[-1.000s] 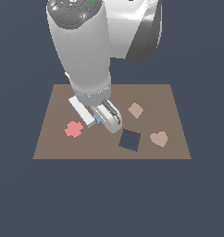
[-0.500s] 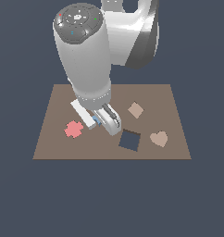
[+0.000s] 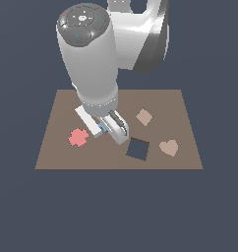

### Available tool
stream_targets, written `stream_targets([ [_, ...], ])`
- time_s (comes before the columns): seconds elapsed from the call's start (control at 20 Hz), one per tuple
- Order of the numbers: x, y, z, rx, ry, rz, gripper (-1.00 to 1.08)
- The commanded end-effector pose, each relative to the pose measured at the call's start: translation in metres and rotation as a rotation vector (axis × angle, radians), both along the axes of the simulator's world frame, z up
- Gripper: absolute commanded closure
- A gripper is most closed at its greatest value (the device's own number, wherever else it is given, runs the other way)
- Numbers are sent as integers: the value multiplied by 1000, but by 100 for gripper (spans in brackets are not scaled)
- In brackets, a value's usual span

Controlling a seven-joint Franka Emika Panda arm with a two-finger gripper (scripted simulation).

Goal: Insert a designated object into the corresponding slot on a board.

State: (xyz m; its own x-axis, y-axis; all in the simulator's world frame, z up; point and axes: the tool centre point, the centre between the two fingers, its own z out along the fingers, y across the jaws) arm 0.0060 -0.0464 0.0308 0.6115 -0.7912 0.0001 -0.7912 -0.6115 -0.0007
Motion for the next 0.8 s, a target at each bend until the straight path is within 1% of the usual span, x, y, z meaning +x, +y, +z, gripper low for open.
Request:
stream_targets([
  [0.0,-1,-1,0,0,0,1,108],
  [0.2,-6,-3,0,0,0,9,108],
  [0.4,-17,-7,1,0,0,27,108],
  [0.6,-34,-14,3,0,1,54,108],
  [0.75,-51,-22,5,0,1,82,108],
])
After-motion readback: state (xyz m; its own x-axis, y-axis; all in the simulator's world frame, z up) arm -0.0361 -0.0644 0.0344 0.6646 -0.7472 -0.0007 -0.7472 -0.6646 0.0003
